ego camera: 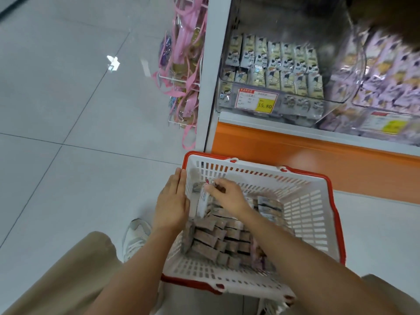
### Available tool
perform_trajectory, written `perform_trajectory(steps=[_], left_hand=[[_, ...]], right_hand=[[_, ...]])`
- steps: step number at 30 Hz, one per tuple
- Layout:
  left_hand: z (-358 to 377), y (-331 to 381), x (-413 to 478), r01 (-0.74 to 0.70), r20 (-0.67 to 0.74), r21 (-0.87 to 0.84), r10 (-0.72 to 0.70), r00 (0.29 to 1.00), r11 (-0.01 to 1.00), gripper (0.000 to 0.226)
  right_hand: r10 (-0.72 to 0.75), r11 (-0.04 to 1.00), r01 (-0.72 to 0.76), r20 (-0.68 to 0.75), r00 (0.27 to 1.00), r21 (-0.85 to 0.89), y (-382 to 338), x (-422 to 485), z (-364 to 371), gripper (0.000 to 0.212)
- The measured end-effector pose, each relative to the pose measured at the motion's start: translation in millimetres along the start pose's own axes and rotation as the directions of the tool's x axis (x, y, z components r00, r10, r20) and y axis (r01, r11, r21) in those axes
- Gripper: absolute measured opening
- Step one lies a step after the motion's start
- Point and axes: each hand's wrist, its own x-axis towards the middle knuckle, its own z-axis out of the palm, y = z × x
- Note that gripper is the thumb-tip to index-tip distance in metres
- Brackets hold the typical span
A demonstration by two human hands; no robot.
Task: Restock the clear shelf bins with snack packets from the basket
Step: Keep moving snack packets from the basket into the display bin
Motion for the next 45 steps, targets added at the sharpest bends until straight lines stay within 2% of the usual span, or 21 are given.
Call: perform_trajectory(steps=[4,5,6,8,9,10,13,15,17,20,23,25,27,29,31,34,36,41,45], left_hand=[[-20,23,11,0.036,-0.08,-0.001,-0.036,0.996,0.999,0.051],[-29,33,15,0.039,-0.075,-0.065,-0.044,0.996,0.997,0.049],[-35,42,19,0.053,-0.032,-0.208,-0.061,0.998,0.977,0.048],[-52,63,22,0.147,0.148,-0.574,-0.075,0.986,0.806,0.038],[-60,73,22,0.202,0.236,-0.679,-0.051,0.97,0.706,0.033],[-68,81,21,0.22,0.272,-0.725,-0.021,0.962,0.653,0.031],[-86,103,20,0.199,0.245,-0.78,-0.002,0.969,0.593,0.035],[-94,111,24,0.173,0.188,-0.816,-0.03,0.982,0.552,0.033],[-100,117,29,0.15,0.144,-0.838,-0.052,0.988,0.524,0.031],[-117,134,30,0.147,0.13,-0.89,-0.068,0.989,0.432,0.027],[-131,150,34,0.124,0.119,-0.911,-0.037,0.992,0.393,0.03],[-137,155,41,0.068,0.066,-0.883,-0.02,0.998,0.464,0.03],[-143,157,52,-0.095,-0.092,-0.758,0.039,0.995,0.645,0.024],[-154,158,64,-0.279,-0.295,-0.491,0.144,0.945,0.825,0.031],[-163,154,79,-0.35,-0.375,-0.175,0.266,0.888,0.92,0.052],[-165,145,96,-0.289,-0.214,0.204,0.331,0.919,0.935,0.071],[-159,140,102,-0.246,-0.176,0.301,0.308,0.935,0.921,0.075],[-142,128,107,-0.275,-0.264,0.282,0.35,0.899,0.919,0.084],[-134,124,108,-0.313,-0.317,0.221,0.372,0.873,0.924,0.096]], right_hand=[[-0.045,0.999,0.047,-0.077,0.996,0.018,-28,-9,-35,0.041],[-0.053,0.997,0.059,-0.103,0.993,0.051,-34,-12,-42,0.041],[-0.061,0.993,0.072,-0.125,0.99,0.091,-40,-14,-49,0.041],[-0.077,0.984,0.101,-0.161,0.984,0.146,-53,-19,-61,0.045],[-0.083,0.981,0.112,-0.179,0.98,0.16,-59,-21,-67,0.047],[-0.099,0.976,0.134,-0.197,0.975,0.172,-66,-24,-74,0.047],[-0.109,0.951,0.173,-0.246,0.963,0.258,-85,-35,-89,0.029],[-0.117,0.933,0.189,-0.241,0.964,0.305,-93,-45,-97,0.034],[-0.187,0.937,0.243,-0.227,0.956,0.25,-97,-56,-104,0.044],[-0.305,0.925,0.34,-0.202,0.931,0.169,-101,-68,-110,0.042],[-0.359,0.912,0.396,-0.261,0.896,0.107,-105,-71,-116,0.041],[-0.371,0.906,0.414,-0.302,0.878,0.091,-113,-70,-123,0.039],[-0.379,0.901,0.428,-0.356,0.854,0.068,-124,-67,-134,0.034],[-0.39,0.89,0.453,-0.425,0.817,0.055,-138,-60,-147,0.032],[-0.405,0.878,0.477,-0.484,0.776,0.029,-153,-49,-162,0.029],[-0.387,0.903,0.427,-0.536,0.75,-0.053,-172,-23,-181,0.025],[-0.371,0.921,0.374,-0.543,0.753,-0.111,-183,-5,-189,0.024],[-0.345,0.935,0.247,-0.497,0.796,-0.255,-193,38,-186,0.022],[-0.24,0.938,0.086,-0.449,0.861,-0.336,-192,61,-179,0.023]])
